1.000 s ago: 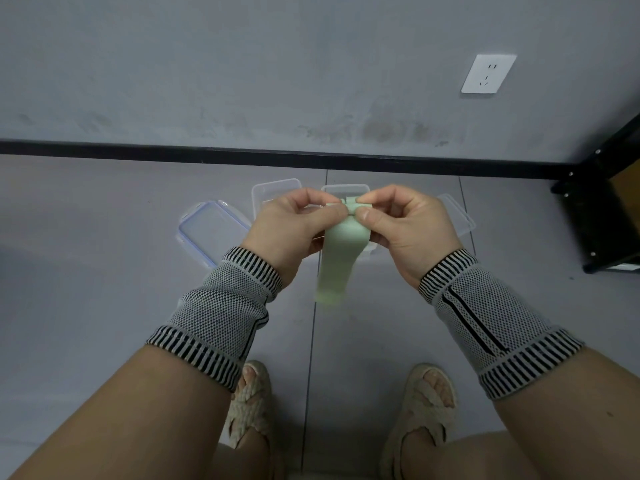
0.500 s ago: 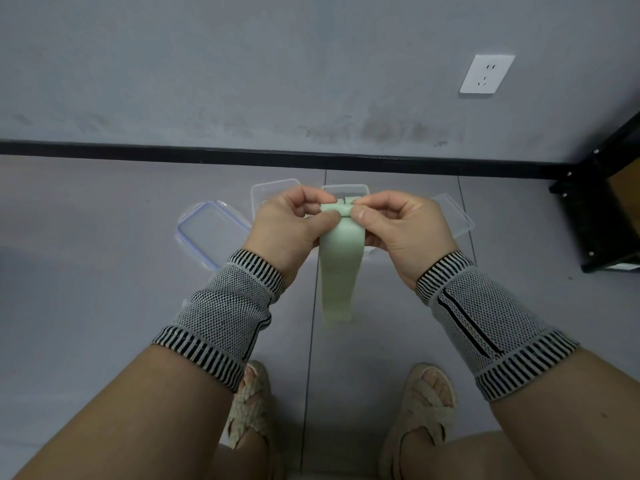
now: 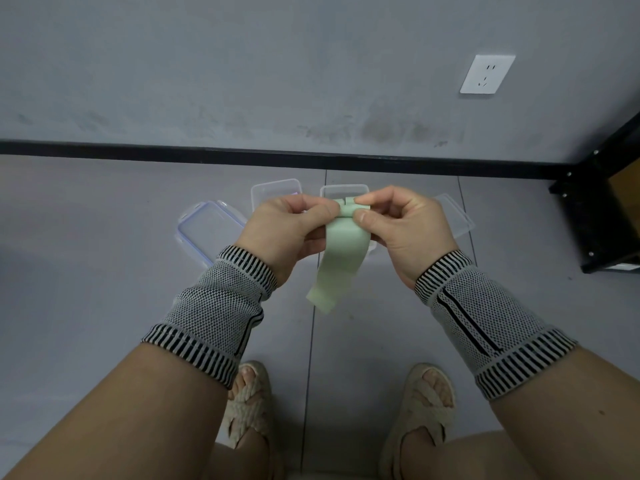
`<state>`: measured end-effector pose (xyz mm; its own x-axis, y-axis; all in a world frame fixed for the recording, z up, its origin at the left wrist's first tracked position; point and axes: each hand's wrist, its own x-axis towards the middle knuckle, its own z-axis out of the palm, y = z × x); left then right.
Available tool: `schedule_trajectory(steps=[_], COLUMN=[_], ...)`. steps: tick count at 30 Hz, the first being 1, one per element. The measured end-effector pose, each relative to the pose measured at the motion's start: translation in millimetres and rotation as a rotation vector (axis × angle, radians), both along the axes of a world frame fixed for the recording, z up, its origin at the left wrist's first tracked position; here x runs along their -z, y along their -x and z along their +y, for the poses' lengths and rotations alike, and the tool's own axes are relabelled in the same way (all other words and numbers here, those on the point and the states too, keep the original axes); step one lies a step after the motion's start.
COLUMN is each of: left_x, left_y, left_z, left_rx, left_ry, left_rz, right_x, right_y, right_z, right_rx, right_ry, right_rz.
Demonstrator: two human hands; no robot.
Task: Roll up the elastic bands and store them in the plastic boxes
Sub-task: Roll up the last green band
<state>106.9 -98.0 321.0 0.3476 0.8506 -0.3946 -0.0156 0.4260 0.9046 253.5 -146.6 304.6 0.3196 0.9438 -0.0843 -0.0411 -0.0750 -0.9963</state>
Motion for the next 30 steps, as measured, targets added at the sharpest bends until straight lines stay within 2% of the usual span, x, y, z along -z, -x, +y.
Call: schedule_trajectory(steps=[10,14,18,22,25,30], left_x=[-0.5,-1.1,-2.4,-3.4,-2.4,0.1], left_y=[-1.0,-0.7,-2.1,-1.6,-1.9,-2.2], left_z=[-0.8,-1.1,-2.0,-1.6,-1.8,-1.5], left_rx=[-0.038,-0.034,-0.055,-0.032,-0.018,-0.043], left_ry=[-0.071,-0.093,-0.066,-0.053,-0.056,-0.133], left_rz=[0.023,0.015,0.003,0.107,0.114,0.107], right_x=[-0.1,0.8,-0.9,0.0,0.4,-1.2], right_y=[-3.0,-5.5,-5.1,-5.1,-4.3,-0.8], right_z=[-0.4,-1.5,-1.2,-0.9,-0.6,-1.4], right_rx=[-0.005,-0.029,-0.014,-0.001,0.009,-0.017], right_ry=[0.040,0.093,0.063,0.042,0.026,0.001], right_rz=[0.161,0.015,0.025,0.033,-0.009,-0.022])
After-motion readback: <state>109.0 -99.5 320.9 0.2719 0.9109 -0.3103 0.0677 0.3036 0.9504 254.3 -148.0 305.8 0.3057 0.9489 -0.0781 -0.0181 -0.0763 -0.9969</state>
